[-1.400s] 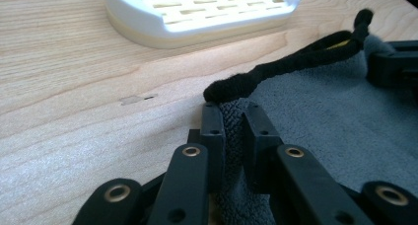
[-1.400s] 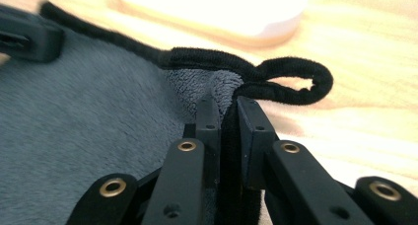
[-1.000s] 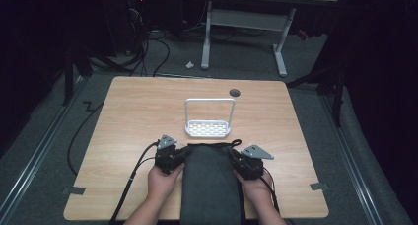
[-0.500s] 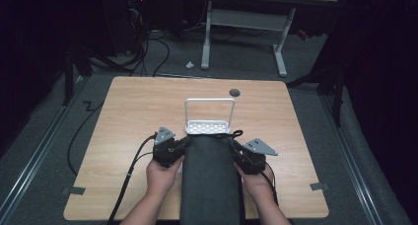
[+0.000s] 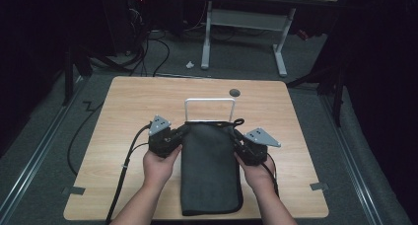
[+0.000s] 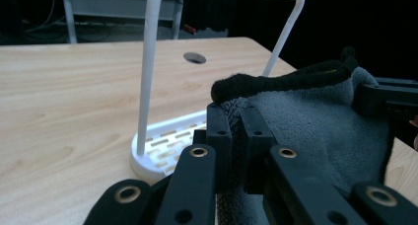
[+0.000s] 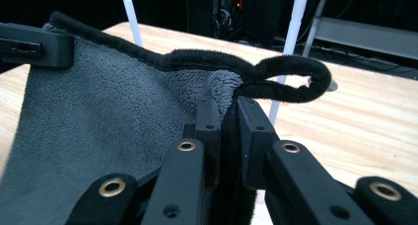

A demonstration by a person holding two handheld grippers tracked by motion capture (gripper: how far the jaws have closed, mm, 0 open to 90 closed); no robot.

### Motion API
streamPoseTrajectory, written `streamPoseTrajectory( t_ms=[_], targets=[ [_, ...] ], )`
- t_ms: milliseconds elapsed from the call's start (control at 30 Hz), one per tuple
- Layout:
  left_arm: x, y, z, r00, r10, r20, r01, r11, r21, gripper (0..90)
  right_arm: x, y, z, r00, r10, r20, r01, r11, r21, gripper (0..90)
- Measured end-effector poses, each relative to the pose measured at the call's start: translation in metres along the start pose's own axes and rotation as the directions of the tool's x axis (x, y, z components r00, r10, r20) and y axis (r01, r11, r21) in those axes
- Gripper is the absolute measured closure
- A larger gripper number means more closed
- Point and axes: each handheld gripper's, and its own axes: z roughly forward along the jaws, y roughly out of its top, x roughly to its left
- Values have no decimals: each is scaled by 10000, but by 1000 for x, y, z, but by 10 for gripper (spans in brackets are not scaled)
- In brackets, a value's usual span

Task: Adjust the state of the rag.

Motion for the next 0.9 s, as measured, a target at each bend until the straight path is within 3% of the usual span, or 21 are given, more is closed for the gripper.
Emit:
streamPoseTrajectory(
  t_ms=[500,900],
  targets=[
    [-3,35,-13,9997,243,-3,-242,9965,-796,851,-1,34,-6,10000,7,15,-6,9968,-796,815],
    [-7,73,-25,9968,793,-123,-803,9866,-1418,851,0,70,-14,9998,-178,48,183,9873,-1576,815]
  ],
)
